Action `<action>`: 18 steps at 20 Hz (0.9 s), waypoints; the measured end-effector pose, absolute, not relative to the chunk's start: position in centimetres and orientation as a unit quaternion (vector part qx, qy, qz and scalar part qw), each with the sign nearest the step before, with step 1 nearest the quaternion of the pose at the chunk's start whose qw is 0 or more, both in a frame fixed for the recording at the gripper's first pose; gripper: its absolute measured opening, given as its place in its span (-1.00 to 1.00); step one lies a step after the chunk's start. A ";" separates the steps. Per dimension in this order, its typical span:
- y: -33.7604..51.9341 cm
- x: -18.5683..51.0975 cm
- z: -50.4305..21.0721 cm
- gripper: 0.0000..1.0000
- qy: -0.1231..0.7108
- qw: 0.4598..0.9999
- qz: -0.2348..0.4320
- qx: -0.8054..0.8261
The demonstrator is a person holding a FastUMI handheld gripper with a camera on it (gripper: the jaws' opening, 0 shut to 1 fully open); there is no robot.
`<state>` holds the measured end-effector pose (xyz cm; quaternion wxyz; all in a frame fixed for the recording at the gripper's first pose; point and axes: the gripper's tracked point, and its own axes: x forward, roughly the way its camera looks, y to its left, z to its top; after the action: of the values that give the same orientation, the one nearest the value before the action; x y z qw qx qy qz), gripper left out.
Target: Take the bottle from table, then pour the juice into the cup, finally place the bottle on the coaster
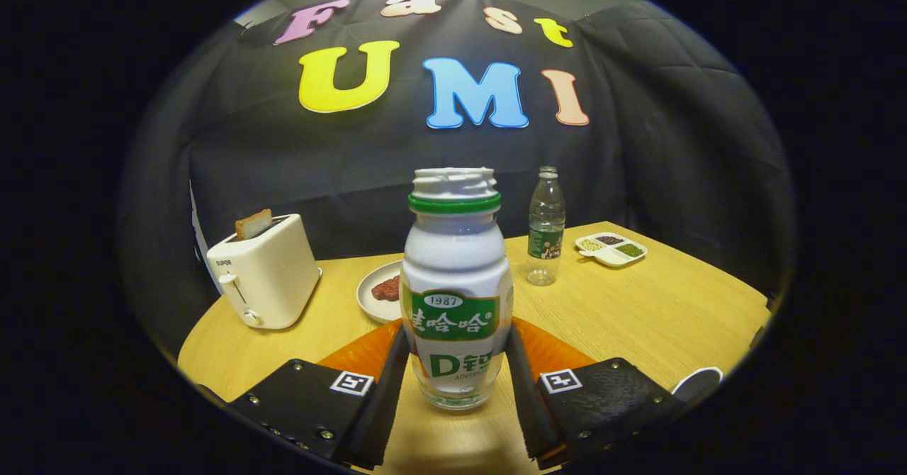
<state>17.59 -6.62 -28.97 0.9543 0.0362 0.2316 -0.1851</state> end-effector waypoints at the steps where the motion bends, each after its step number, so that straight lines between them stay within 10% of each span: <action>1: -6.9 18.1 -29.5 0.42 0.233 0.954 -0.184 0.032; 18: -7.8 21.0 -32.8 0.51 0.232 0.959 -0.162 -0.006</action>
<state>20.98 -7.84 -32.83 0.9591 -0.0060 0.2322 -0.1620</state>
